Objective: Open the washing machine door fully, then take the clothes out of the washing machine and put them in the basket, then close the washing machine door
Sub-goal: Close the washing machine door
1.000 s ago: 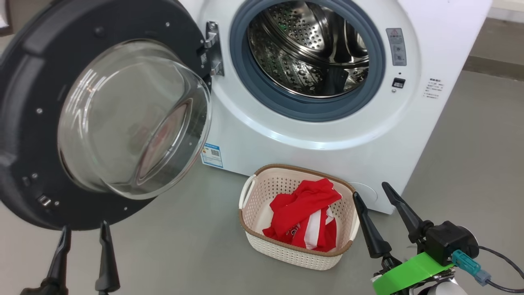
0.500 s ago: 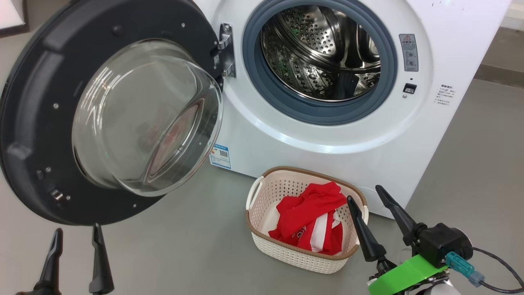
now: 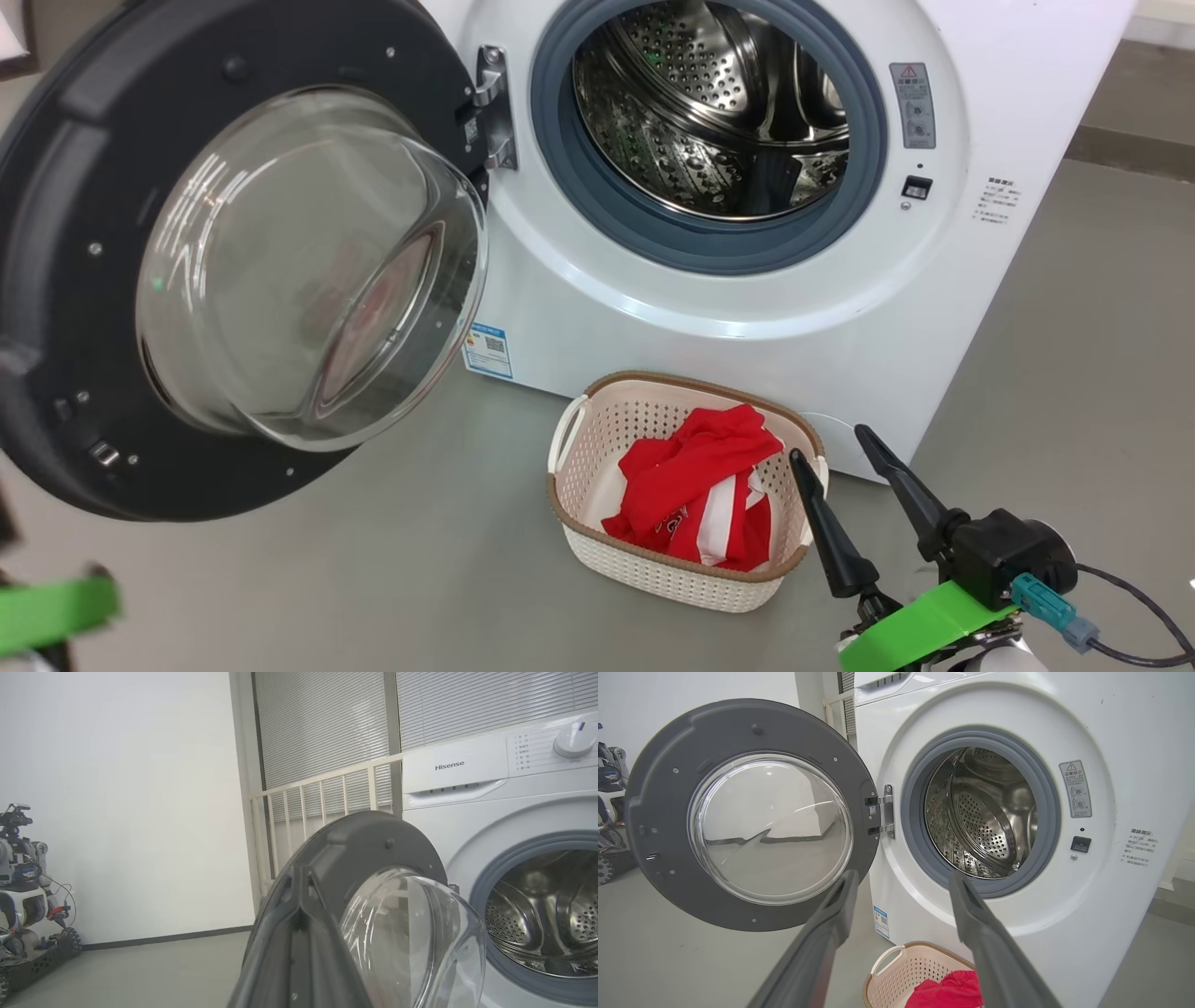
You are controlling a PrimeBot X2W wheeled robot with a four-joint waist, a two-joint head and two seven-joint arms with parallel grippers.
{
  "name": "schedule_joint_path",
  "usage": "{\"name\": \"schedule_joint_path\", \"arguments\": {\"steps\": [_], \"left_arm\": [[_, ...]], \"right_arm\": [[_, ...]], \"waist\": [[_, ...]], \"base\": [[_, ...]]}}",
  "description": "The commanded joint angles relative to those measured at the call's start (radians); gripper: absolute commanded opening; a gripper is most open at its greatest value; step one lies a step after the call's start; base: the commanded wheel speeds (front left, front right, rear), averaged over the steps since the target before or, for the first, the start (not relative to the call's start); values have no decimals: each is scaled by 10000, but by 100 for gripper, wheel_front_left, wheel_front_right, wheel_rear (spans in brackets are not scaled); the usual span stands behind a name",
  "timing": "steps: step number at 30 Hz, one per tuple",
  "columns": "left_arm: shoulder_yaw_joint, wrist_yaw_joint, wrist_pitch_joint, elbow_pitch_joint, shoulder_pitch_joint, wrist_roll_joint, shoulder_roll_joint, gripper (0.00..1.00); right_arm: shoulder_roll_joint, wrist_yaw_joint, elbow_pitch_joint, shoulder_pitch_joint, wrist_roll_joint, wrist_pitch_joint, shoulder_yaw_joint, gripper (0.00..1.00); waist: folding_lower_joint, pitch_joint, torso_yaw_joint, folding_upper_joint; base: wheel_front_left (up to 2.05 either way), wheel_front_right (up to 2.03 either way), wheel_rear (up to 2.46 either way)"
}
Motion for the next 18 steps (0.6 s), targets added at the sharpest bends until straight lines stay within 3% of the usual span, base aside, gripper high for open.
{"name": "schedule_joint_path", "arguments": {"steps": [1, 7, 12, 18], "left_arm": [[608, 37, -16, -233, -826, -168, 549, 0], [1515, -107, 196, 707, -2513, -1239, 1380, 0], [2393, -386, 1103, 2588, -4357, -3191, 1694, 0], [2808, -417, 2296, 5548, -6514, -4395, 2569, 0]], "right_arm": [[11, 67, -204, -404, -114, -65, 176, 100], [11, 67, -161, -557, -79, -65, 153, 100], [-2, 67, -138, -639, -87, -65, 81, 100], [-117, 67, -124, -759, -156, -65, 124, 100]], "waist": [[0, 59, -67, 0], [0, 176, -293, 0], [0, 226, -494, 0], [0, 413, -769, 0]], "base": [[0, 0, 0], [0, 0, 0], [0, 0, 0], [0, 0, 0]]}}
